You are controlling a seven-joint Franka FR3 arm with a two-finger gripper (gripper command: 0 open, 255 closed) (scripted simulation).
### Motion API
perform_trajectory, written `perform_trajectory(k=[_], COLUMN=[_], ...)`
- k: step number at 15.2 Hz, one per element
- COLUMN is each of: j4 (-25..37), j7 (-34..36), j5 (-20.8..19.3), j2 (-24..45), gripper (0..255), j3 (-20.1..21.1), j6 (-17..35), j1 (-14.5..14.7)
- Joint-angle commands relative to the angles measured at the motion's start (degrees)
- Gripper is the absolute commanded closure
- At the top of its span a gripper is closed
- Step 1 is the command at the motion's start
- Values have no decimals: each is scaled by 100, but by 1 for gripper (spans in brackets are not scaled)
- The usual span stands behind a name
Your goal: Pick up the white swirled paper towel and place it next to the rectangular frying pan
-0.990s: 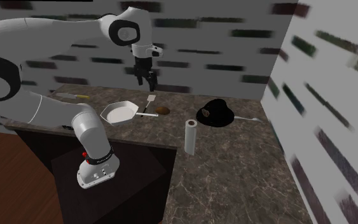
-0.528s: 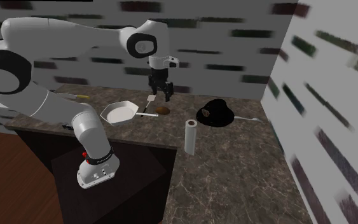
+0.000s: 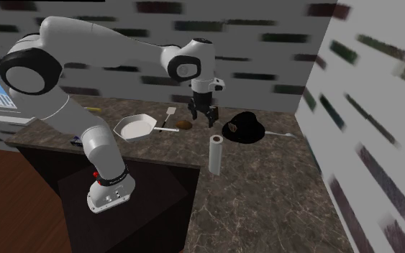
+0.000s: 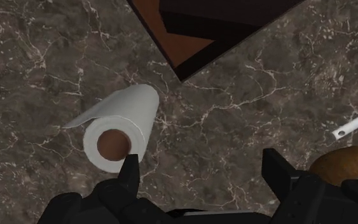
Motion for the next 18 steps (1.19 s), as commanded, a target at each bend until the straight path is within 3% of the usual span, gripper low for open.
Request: perform_trajectory(k=[1, 6, 13, 18], j4=[162, 688, 345, 320], j7=[-243, -860, -911, -917], j5=[14, 216, 272, 278], j2=[371, 1315, 1532, 1553], gripper=[0, 0, 0, 0], j3=[-173, -546, -592, -596], j6=[249, 732, 1281, 1327], j1=[-17, -62, -75, -76])
